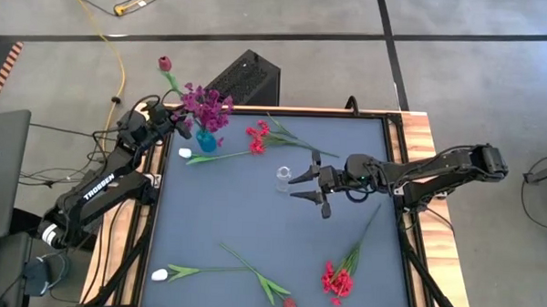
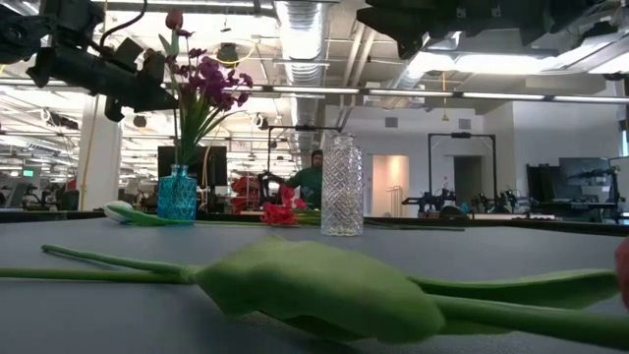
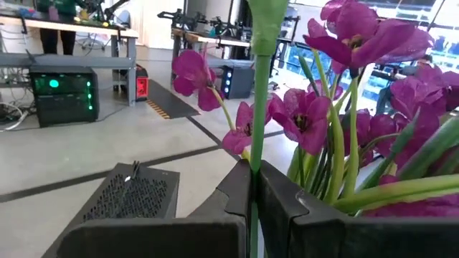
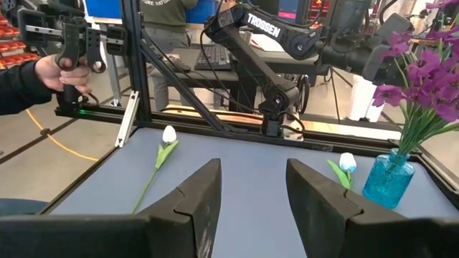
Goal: Sort flowers into vase by color
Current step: Put the top dark red tulip into the blue vase
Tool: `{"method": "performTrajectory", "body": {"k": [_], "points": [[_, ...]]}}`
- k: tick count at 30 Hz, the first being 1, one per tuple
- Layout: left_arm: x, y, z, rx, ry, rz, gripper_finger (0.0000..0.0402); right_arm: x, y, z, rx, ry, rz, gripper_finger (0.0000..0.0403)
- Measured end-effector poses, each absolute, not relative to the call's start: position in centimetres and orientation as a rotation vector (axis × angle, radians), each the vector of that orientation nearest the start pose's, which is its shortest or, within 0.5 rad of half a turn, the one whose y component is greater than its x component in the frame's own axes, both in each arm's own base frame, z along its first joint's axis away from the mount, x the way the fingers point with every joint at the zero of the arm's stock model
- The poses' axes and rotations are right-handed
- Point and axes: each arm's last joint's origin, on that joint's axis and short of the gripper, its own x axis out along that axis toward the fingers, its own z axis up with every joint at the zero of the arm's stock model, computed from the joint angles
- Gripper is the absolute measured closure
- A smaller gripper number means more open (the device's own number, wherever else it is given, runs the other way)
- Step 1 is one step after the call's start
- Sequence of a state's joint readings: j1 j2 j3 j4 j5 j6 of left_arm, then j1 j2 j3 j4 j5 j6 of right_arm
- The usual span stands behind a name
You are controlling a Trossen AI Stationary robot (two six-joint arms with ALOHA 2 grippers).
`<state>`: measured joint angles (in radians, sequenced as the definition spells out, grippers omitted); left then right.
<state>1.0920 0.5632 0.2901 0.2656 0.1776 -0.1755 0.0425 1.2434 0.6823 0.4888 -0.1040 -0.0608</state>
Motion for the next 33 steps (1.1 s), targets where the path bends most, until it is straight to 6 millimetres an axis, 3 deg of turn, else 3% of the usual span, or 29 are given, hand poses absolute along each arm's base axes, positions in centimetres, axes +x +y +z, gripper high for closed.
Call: {"method": "performTrajectory", "body": {"k": [9, 24, 33], "points": [[7.4, 12.6, 22.2, -0.210, 0.064, 0.880, 0.0401, 27.0, 1.5, 26.7, -0.060, 0.071, 0.149, 0.0221], [10.2, 13.5, 19.9, -0.277, 0.206, 0.881, 0.0401, 27.0, 1.5, 26.5, -0.057, 0.090, 0.152, 0.0221], [10.3, 13.3, 19.2, -0.306, 0.269, 0.880, 0.0401, 27.0, 1.5, 26.3, -0.058, 0.111, 0.153, 0.0221]]}}
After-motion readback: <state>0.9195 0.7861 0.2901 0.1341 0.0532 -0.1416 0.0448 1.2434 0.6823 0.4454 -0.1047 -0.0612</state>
